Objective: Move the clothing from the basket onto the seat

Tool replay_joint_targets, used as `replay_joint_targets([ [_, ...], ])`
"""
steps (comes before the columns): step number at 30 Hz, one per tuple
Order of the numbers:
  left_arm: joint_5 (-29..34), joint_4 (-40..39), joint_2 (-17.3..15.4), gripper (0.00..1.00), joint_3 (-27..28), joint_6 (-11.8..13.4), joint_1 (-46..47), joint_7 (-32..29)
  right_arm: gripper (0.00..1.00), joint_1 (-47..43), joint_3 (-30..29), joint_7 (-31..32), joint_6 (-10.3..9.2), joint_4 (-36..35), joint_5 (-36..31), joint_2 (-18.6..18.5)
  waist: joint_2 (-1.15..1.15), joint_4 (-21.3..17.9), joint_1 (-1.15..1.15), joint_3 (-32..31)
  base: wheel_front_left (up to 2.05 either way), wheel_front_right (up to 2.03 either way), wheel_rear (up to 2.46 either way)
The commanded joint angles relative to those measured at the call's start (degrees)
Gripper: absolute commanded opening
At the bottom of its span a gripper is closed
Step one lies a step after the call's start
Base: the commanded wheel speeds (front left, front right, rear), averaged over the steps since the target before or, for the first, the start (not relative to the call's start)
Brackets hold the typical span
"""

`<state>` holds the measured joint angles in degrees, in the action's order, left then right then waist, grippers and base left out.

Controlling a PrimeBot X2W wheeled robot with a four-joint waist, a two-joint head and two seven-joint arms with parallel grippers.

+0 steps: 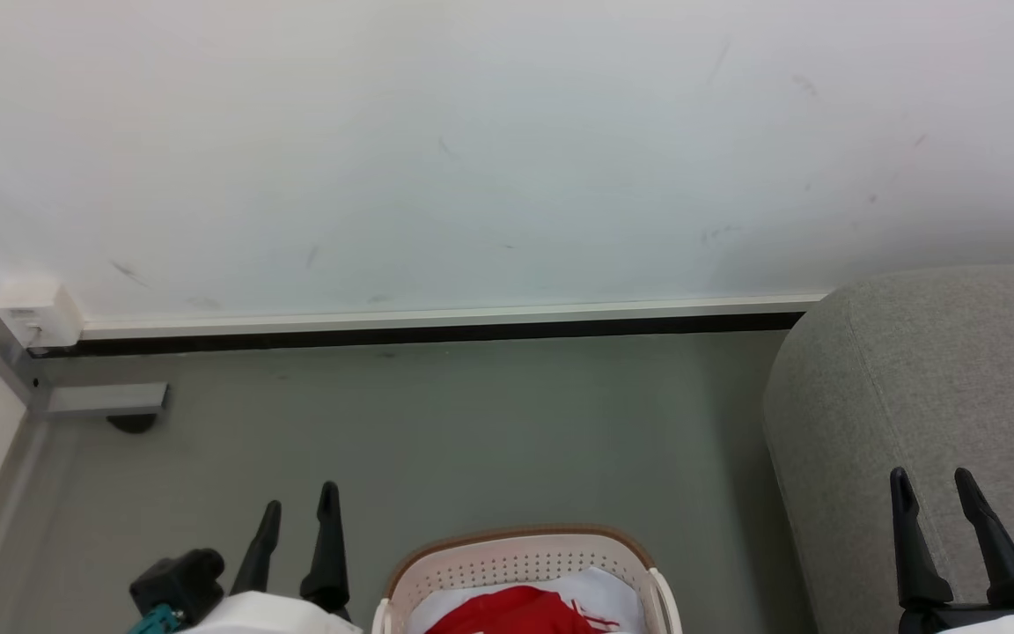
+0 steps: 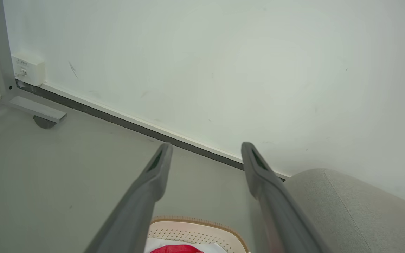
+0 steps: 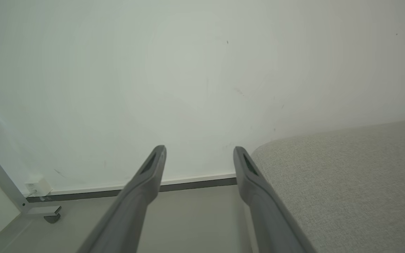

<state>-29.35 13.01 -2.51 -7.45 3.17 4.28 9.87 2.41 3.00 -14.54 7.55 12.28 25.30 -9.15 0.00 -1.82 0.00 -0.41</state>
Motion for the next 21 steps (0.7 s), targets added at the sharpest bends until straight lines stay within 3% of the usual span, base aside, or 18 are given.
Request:
replay_joint_targets([
  [1, 1.3, 0.02, -0.47, 1.0, -0.05, 0.25, -0.15, 0.61, 1.0, 0.51, -0.44, -0.2, -0.08, -0.15, -1.44, -0.22, 0.0, 0.0, 0.0, -0.01, 0.0, 0.0, 0.0],
  [21, 10.81, 1.51, -0.54, 1.0, -2.1, 0.93, -0.36, 3.13, 1.0, -0.18, -1.7, -0.4, -0.1, 0.16, -12.05, 1.42, 0.0, -0.21, 0.0, -0.39, 0.0, 0.0, 0.0],
])
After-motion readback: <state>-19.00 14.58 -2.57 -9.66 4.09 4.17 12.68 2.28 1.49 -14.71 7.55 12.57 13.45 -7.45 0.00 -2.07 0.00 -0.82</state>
